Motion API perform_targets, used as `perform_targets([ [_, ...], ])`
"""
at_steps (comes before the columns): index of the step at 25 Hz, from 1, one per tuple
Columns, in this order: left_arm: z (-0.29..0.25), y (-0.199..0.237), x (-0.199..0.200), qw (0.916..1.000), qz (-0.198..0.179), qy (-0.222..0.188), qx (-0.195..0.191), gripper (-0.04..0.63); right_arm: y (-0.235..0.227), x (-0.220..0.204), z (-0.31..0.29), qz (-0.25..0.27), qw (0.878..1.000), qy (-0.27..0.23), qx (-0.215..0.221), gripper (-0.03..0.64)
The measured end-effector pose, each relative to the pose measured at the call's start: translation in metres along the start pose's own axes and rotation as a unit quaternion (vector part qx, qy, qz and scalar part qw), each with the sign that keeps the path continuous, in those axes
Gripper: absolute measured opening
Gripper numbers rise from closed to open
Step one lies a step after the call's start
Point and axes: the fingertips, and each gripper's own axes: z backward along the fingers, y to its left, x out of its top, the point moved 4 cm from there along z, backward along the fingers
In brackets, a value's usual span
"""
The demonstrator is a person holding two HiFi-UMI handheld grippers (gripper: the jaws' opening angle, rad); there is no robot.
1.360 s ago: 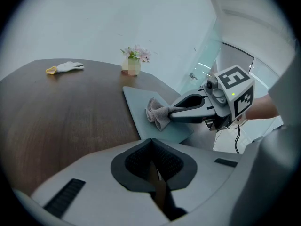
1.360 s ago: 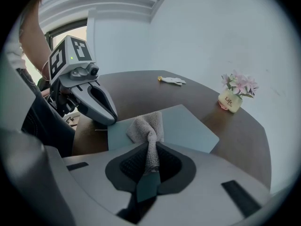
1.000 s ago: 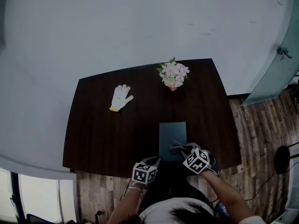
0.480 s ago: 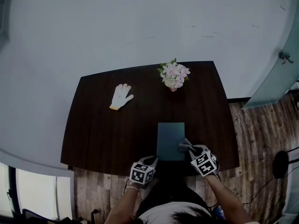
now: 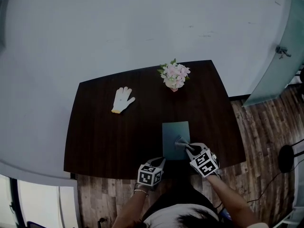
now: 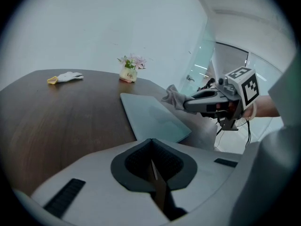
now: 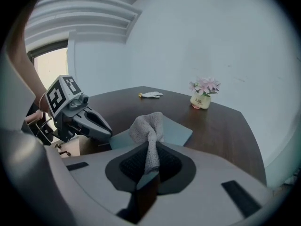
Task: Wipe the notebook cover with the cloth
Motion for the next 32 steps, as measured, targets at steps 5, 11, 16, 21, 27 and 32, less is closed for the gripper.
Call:
perform_targets([
  [5, 0.009, -0.004, -0.005, 1.0000, 0.001, -0.009, -0.005, 0.018, 0.038, 0.020, -0.020, 0.044, 0.999, 0.001, 0.032, 0.040],
  [11, 0.027, -0.003, -0.009, 0.9996, 0.014, -0.024, 0.001, 0.018, 0.082, 0.030, -0.042, 0.091, 0.992, 0.015, 0.082, 0.041],
  [16, 0.037, 0.000, -0.013, 0.9992, 0.027, -0.031, 0.007, 0.018, 0.105, 0.027, -0.058, 0.117, 0.986, 0.041, 0.114, 0.041],
  [21, 0.042, 0.004, -0.018, 0.9984, 0.041, -0.035, 0.015, 0.018, 0.116, 0.014, -0.066, 0.137, 0.979, 0.070, 0.132, 0.041],
  [27, 0.044, 0.008, -0.021, 0.9980, 0.051, -0.032, 0.020, 0.018, 0.112, 0.009, -0.063, 0.143, 0.979, 0.079, 0.124, 0.041],
  [32, 0.042, 0.006, -0.020, 0.9980, 0.047, -0.038, 0.021, 0.018, 0.106, 0.000, -0.057, 0.132, 0.982, 0.081, 0.113, 0.041],
])
